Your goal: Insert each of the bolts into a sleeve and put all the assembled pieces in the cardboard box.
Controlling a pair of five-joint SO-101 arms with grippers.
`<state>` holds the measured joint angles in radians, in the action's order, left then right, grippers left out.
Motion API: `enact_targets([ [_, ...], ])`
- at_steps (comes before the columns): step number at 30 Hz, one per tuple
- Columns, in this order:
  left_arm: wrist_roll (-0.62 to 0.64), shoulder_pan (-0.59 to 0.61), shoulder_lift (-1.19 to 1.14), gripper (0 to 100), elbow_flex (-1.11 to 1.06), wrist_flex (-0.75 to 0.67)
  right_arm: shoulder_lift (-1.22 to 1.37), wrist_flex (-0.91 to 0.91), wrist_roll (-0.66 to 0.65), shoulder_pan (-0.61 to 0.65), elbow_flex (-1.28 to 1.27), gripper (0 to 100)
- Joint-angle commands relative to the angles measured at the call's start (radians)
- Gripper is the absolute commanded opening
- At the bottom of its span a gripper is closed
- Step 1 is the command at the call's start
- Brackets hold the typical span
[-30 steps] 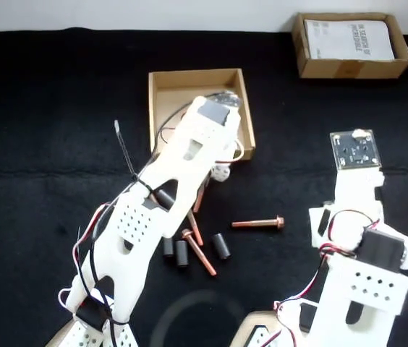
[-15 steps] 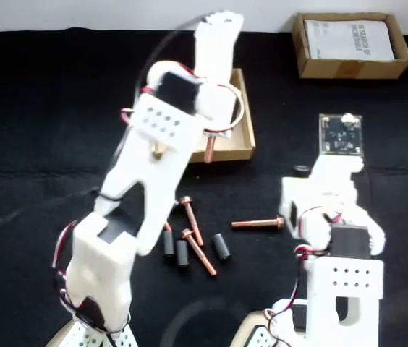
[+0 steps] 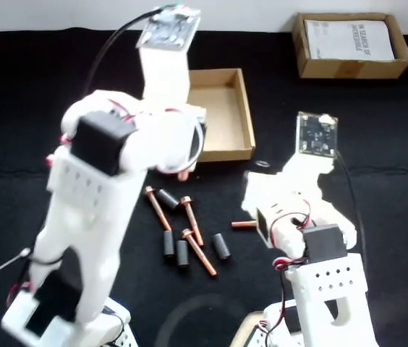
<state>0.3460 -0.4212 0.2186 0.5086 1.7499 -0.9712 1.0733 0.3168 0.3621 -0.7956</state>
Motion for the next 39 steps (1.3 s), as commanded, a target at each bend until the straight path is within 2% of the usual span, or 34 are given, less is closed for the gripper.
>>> enact_targets([
  [1, 0.003, 0.002, 0.159, 1, -0.127, -0.057, -0.027, -0.031, 0.006, 0.074, 0.002, 0.8],
  [7, 0.002, 0.002, 0.378, 1, -0.415, -0.187, -0.219, -0.058, 0.005, 0.206, -0.084, 0.8],
  [11, 0.002, 0.002, 0.512, 1, -0.599, -0.29, -0.432, -0.073, -0.101, 0.262, -0.257, 0.8],
  [18, 0.002, -0.004, 0.674, 1, -0.877, -0.565, -0.745, -0.073, -0.218, 0.268, -0.493, 0.8],
  [23, 0.005, -0.007, 0.756, 1, -1.033, -0.81, -0.776, -0.16, -0.261, 0.266, -0.572, 0.8],
  [26, 0.005, -0.039, 0.789, 1, -1.099, -0.91, -0.776, -0.252, -0.262, 0.266, -0.624, 0.8],
  [32, 0.005, -0.134, 0.808, 1, -1.125, -0.927, -0.776, -0.366, -0.262, 0.266, -0.682, 0.8],
  [39, 0.003, -0.142, 0.805, 1, -1.144, -0.931, -0.774, -0.39, -0.261, 0.266, -0.679, 0.8],
])
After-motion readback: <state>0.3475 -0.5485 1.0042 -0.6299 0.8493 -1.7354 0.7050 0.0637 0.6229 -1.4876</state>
